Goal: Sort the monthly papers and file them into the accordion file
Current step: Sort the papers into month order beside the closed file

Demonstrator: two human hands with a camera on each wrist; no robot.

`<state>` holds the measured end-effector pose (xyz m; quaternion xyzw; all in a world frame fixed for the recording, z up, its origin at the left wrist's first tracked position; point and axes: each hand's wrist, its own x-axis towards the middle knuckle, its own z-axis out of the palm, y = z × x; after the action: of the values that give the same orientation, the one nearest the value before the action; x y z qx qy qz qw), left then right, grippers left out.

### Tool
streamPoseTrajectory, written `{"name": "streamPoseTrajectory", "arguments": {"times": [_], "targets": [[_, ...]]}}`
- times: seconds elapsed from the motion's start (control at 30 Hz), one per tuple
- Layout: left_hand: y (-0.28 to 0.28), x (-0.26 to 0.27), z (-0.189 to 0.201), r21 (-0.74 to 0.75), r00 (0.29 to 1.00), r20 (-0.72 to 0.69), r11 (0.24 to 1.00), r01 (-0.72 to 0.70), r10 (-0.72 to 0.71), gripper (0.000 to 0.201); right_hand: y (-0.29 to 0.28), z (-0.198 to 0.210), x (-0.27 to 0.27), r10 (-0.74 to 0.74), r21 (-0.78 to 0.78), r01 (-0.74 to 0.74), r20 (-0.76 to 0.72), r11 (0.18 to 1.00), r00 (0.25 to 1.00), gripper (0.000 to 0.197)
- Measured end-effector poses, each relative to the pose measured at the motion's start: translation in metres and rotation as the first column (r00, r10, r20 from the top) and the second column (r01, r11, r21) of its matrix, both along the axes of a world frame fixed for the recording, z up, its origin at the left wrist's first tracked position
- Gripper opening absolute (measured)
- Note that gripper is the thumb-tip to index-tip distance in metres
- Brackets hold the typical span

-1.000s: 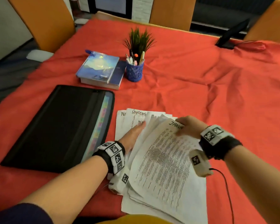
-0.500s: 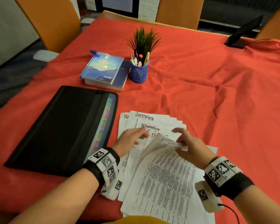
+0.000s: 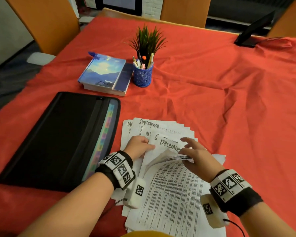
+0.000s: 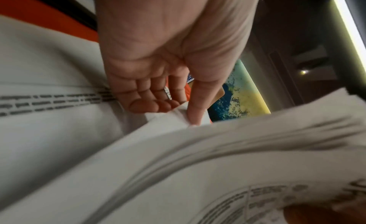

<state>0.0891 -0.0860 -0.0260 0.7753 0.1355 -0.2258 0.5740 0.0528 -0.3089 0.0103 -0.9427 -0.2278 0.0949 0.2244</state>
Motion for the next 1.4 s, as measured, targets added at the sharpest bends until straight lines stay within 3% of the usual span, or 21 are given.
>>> {"name": "streamPoseTrajectory", "arguments": {"times": [0.17,0.27,0.33,0.4,0.53,0.67,0.9,1.07,1.17,1.27,1.4], "targets": [[0.009,0.0,-0.001,0.274,0.964,0.254,0.95,-0.149,0.078,0.007,0.005,0.003,0.019,-0.017,-0.09,0.006,-0.122,0.996,0.992,0.028],[0.015,0.003,-0.009,0.171,0.95,0.239,0.954,-0.245,0.201,0.039,0.009,0.007,0.027,0.009,-0.136,-0.031,-0.157,0.99,0.988,0.029],[0.016,0.006,-0.008,0.133,0.953,0.178,0.953,-0.271,0.246,0.039,0.01,0.008,0.03,0.015,-0.157,-0.041,-0.166,0.987,0.986,0.03],[0.016,0.008,-0.003,0.136,0.963,0.129,0.957,-0.255,0.238,0.027,0.012,0.008,0.031,0.017,-0.161,-0.046,-0.172,0.986,0.985,0.03],[0.015,0.009,-0.005,0.275,0.976,0.197,0.95,-0.15,0.097,0.009,0.011,0.005,0.03,0.013,-0.124,-0.036,-0.178,0.992,0.984,0.029],[0.014,0.004,-0.002,0.269,0.956,0.282,0.951,-0.154,0.075,0.008,0.009,0.005,0.029,0.019,-0.098,-0.038,-0.186,0.994,0.982,0.032],[0.017,0.001,0.035,0.085,0.725,0.663,0.944,-0.319,0.185,0.015,0.004,0.001,0.029,0.066,-0.05,-0.078,-0.194,0.996,0.979,0.033],[0.042,0.018,0.076,0.177,0.477,0.879,0.914,-0.365,0.02,0.011,0.007,-0.002,0.032,0.049,-0.097,-0.068,-0.187,0.993,0.981,0.036],[0.056,0.026,0.106,0.222,0.342,0.935,0.911,-0.348,-0.097,0.008,0.008,-0.005,0.029,0.017,-0.126,-0.037,-0.158,0.991,0.987,0.029],[0.066,0.031,0.136,0.114,0.269,0.963,0.937,-0.329,-0.023,0.007,0.008,-0.005,0.026,-0.013,-0.112,-0.002,-0.133,0.994,0.991,0.024],[0.072,0.035,0.163,0.109,0.174,0.983,0.935,-0.337,-0.052,0.011,0.007,0.005,0.023,0.003,-0.119,-0.018,-0.128,0.993,0.992,0.02]]}}
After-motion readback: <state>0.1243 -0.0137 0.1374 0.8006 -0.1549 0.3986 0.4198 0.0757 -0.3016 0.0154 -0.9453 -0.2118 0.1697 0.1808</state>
